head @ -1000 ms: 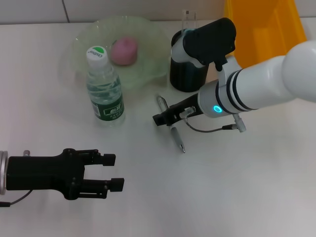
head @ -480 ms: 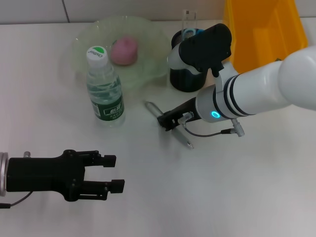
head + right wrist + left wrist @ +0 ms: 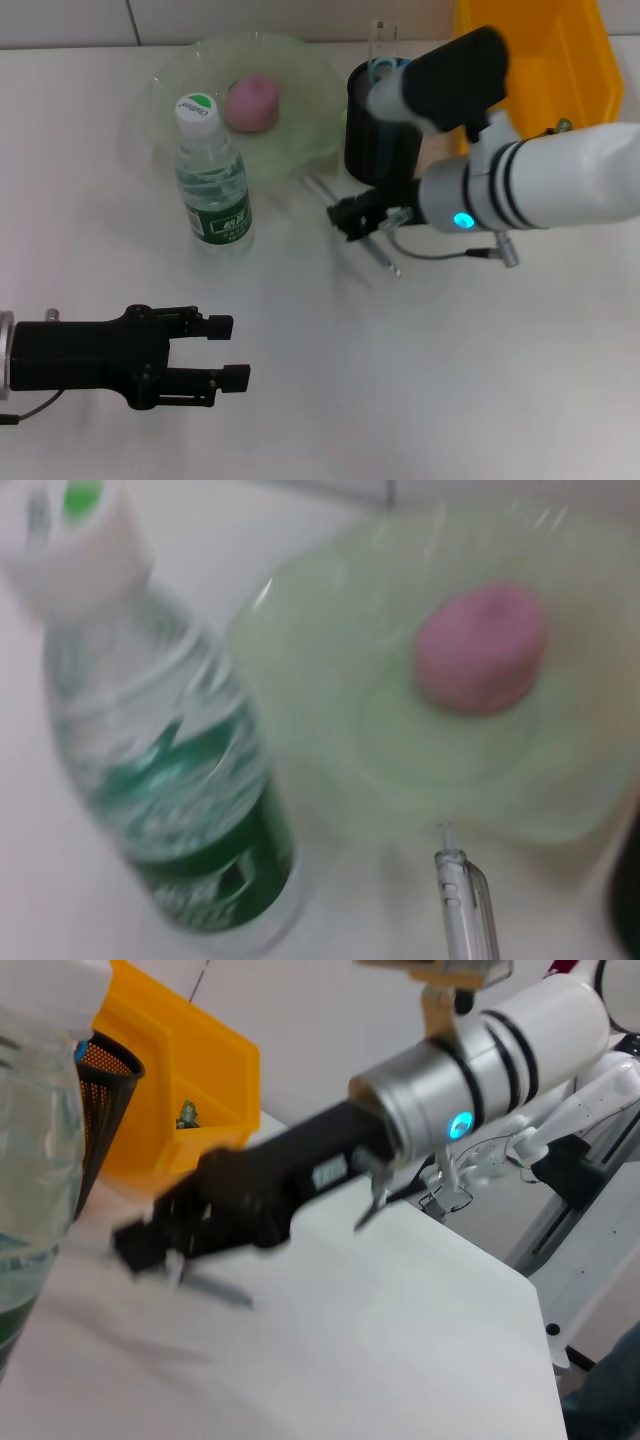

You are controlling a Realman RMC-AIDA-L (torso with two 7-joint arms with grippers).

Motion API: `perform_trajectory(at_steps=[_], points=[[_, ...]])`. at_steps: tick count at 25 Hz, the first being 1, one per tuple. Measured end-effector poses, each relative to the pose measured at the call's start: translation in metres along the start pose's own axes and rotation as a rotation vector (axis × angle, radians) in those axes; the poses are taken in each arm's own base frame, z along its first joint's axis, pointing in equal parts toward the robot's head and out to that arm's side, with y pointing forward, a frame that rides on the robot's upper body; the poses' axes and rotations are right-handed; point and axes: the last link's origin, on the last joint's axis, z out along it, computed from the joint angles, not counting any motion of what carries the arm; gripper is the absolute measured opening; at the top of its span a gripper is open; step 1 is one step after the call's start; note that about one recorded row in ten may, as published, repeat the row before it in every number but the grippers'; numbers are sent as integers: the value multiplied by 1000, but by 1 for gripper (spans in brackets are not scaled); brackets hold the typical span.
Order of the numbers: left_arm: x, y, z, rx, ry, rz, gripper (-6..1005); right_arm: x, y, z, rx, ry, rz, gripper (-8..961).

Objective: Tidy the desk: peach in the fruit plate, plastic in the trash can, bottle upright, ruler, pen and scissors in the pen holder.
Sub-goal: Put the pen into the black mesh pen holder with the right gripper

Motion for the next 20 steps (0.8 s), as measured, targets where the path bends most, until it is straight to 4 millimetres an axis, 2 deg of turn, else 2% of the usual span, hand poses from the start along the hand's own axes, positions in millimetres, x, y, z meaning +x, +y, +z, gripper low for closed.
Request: perform_trajectory(at_steps=[1, 2, 6, 9, 11, 14, 16, 17, 18, 20], points=[[0, 0, 0, 0, 1, 0, 783, -1, -9, -11, 16, -51, 7, 114], [0, 0, 0, 0, 1, 0, 782, -1, -9, -11, 16, -51, 7, 114], [0, 0, -1, 5, 9, 0, 782, -6, -32, -36, 12, -206, 40, 113], [0, 0, -1, 6, 12, -1, 782, -9, -42, -46, -6, -279, 63, 113], [1, 0, 0, 4, 14, -1, 782, -15, -50, -60, -76, -374, 88, 113], [1, 0, 0, 4, 14, -1, 782, -17, -53, -68, -129, -414, 99, 113], [0, -1, 1, 11, 16, -2, 782, -19, -64, -84, -187, -485, 117, 113], [0, -1, 1, 11, 16, -2, 782, -19, -64, -84, -187, -485, 117, 113], [0, -1, 1, 12, 16, -2, 782, -19, -72, -94, -225, -558, 142, 112], [1, -1, 1, 13, 17, -1, 782, -18, -77, -99, -245, -603, 161, 112]])
